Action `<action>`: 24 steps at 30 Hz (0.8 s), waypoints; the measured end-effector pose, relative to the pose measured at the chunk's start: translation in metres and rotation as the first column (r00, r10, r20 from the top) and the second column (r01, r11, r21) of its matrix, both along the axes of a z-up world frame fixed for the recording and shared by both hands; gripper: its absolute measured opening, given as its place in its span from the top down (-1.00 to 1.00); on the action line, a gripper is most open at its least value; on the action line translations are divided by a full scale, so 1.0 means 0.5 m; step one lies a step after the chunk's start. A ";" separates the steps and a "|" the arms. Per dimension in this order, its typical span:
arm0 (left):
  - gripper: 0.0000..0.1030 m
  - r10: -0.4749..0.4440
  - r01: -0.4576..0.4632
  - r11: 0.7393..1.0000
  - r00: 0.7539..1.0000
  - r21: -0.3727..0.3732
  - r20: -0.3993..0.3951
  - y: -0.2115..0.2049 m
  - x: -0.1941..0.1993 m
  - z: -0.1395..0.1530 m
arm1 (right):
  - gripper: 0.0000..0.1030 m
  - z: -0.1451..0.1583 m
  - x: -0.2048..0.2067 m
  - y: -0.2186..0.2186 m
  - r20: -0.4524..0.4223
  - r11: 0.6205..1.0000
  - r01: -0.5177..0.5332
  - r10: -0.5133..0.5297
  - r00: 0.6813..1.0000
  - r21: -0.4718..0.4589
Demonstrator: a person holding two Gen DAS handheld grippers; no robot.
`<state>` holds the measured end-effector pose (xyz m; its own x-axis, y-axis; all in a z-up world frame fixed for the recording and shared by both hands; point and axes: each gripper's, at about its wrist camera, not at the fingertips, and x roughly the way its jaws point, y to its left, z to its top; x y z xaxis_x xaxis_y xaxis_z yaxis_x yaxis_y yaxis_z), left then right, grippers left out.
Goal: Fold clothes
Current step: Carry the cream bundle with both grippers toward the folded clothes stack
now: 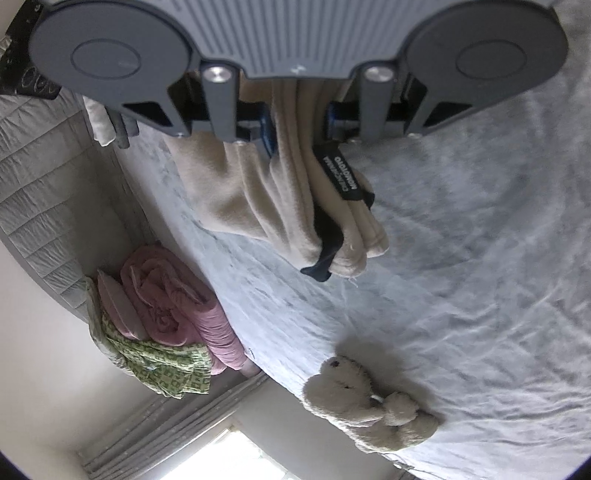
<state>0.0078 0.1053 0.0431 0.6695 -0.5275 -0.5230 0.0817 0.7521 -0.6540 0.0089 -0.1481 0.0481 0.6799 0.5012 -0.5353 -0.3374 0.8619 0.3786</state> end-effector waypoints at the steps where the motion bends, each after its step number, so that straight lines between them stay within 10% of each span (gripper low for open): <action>1: 0.50 -0.002 0.002 1.000 1.000 -0.003 0.007 -0.005 0.001 0.003 | -0.01 0.004 0.001 -0.006 0.004 1.000 0.007 -0.007 1.000 0.001; 24: 0.53 -0.168 0.179 0.982 0.974 -0.060 0.151 -0.227 -0.016 0.060 | 0.02 0.090 -0.051 -0.234 0.067 0.987 0.158 -0.157 0.985 0.003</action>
